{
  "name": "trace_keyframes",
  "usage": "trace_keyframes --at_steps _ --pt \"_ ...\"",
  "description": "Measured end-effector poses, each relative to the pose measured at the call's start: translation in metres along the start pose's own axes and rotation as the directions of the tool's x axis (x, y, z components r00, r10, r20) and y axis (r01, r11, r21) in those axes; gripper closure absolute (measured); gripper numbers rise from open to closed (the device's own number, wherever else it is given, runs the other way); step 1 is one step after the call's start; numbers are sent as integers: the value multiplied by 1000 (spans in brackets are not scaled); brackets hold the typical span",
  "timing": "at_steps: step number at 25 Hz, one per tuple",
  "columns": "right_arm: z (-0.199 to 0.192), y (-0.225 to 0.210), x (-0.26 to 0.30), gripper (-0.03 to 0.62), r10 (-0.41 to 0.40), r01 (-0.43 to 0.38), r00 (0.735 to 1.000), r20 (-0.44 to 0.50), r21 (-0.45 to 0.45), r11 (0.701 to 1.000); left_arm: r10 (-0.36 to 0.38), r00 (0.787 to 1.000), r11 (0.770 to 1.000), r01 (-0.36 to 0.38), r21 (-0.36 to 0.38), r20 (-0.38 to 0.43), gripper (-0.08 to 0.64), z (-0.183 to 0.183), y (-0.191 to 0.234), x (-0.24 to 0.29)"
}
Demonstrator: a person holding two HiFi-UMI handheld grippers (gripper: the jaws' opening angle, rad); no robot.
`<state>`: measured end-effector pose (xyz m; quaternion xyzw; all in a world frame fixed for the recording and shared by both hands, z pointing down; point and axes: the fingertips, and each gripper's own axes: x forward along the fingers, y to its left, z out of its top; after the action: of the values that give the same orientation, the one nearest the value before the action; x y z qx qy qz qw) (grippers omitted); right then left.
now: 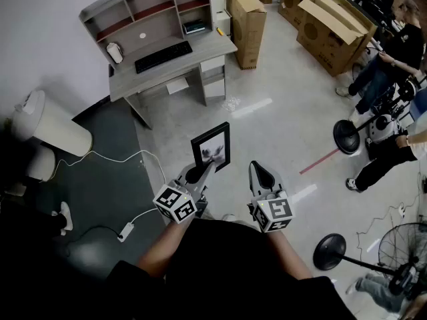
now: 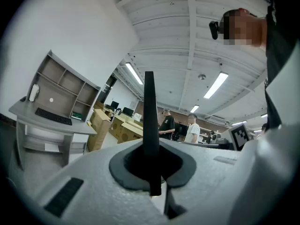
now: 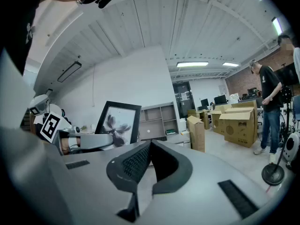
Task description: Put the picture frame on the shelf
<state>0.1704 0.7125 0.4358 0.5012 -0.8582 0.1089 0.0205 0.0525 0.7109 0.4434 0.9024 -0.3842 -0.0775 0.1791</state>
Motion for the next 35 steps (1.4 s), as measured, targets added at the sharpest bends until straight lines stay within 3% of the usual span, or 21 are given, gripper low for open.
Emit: trace_keyframes --at_steps 7,16,23,27,31,35 --pt "-11 -23 -10 580 3 -5 999 36 69 998 1 1000 1000 -1 3 1 535 -6 0 12" --pt "-12 -58 47 580 -18 16 1000 20 85 996 -9 1000 999 8 -31 -15 535 2 60 60" --pt "-6 -105 148 580 -92 95 994 -55 65 993 -39 999 998 38 -50 -31 535 27 144 133" --pt "19 -119 228 580 -106 108 992 -69 29 994 -54 998 996 52 -79 -29 535 51 203 169" --pt "48 -127 298 580 -114 115 990 -83 -3 993 -121 992 991 119 -57 -26 535 83 247 198" --pt "59 -137 364 580 -115 113 989 -98 -26 993 -93 996 994 93 -57 3 535 115 307 216"
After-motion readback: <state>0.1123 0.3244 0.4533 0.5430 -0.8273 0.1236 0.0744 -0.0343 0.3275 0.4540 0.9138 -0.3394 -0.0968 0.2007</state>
